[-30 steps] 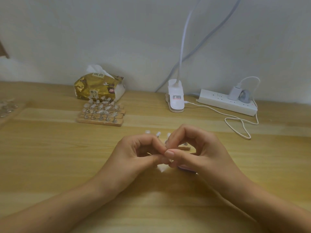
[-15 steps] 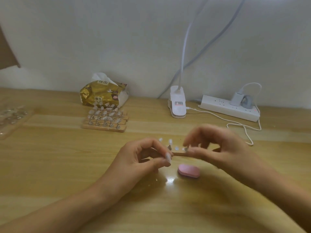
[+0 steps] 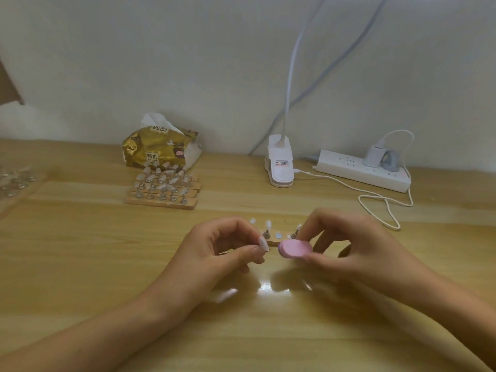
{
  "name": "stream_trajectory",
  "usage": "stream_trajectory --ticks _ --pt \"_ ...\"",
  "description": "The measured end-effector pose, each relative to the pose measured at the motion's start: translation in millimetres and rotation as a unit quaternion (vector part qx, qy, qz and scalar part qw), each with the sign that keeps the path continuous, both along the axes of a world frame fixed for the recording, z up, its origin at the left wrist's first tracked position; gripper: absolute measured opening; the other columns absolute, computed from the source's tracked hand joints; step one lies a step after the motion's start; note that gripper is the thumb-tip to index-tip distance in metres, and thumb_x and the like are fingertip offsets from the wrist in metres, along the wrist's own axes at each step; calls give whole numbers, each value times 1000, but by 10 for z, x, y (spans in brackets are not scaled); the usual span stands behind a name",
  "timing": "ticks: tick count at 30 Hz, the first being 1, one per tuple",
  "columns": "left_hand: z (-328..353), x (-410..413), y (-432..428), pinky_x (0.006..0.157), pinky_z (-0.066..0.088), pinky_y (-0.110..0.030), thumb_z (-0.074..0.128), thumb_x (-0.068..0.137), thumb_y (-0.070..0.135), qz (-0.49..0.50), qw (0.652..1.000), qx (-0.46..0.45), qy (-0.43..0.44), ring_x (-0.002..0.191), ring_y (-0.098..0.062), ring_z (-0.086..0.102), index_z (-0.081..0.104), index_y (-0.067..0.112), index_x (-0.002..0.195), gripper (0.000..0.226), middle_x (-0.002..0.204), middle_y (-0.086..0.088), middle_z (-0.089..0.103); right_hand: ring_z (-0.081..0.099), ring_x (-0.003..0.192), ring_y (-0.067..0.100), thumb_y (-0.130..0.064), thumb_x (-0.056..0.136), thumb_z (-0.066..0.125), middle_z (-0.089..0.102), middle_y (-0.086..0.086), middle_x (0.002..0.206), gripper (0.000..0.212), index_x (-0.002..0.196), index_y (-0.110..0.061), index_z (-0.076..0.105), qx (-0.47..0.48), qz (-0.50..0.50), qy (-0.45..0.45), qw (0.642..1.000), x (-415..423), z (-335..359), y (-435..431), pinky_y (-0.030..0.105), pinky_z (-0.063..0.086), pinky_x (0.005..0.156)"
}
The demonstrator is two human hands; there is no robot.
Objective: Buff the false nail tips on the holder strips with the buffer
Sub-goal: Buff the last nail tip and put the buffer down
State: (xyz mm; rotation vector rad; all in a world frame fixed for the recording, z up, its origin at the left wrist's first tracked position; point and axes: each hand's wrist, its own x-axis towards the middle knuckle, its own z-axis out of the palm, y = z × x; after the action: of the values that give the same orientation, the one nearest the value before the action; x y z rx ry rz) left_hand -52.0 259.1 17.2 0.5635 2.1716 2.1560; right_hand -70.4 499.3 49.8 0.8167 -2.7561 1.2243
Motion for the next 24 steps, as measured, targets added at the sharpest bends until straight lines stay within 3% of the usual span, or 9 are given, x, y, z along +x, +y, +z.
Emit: stream_trajectory --ticks 3,5,8,19,22,24 --pt "2 -6 9 63 51 -19 73 77 16 3 1000 4 -2 77 -14 69 73 19 78 3 82 2 72 73 79 23 -11 82 80 71 1 93 17 93 -18 69 -151 31 -58 986 16 34 -48 26 54 49" --pt "-2 -8 15 62 50 -19 73 76 16 4 1000 3 -4 76 -14 69 73 19 77 3 81 3 71 73 82 26 -20 80 79 71 5 94 19 97 -19 70 -222 43 -79 971 46 -8 -108 28 56 52" --pt "1 -7 18 61 50 -18 74 75 17 6 1000 -1 -6 75 -13 69 72 16 78 4 79 2 71 73 86 24 -16 80 75 72 8 97 19 98 -13 71 -271 38 -77 959 74 -117 -208 27 58 56" --pt "35 25 21 61 50 -19 78 72 25 10 999 -33 -4 71 -10 67 74 16 81 14 77 -5 71 73 84 21 -8 86 72 73 1 104 19 104 -14 74 -263 48 -15 963 96 -280 -270 27 60 69" --pt "30 32 27 61 49 -19 84 72 23 17 999 -46 -7 68 -9 65 74 18 78 13 72 -3 71 71 89 26 -11 89 75 72 0 105 17 104 -18 76 -228 23 17 973 101 -279 -251 42 62 69" --pt "30 45 27 61 48 -17 77 73 23 16 999 -49 -10 65 -7 62 74 19 75 6 67 0 69 70 88 24 -17 88 72 71 -1 104 18 105 -22 76 -209 36 41 976 114 -274 -262 47 61 68"
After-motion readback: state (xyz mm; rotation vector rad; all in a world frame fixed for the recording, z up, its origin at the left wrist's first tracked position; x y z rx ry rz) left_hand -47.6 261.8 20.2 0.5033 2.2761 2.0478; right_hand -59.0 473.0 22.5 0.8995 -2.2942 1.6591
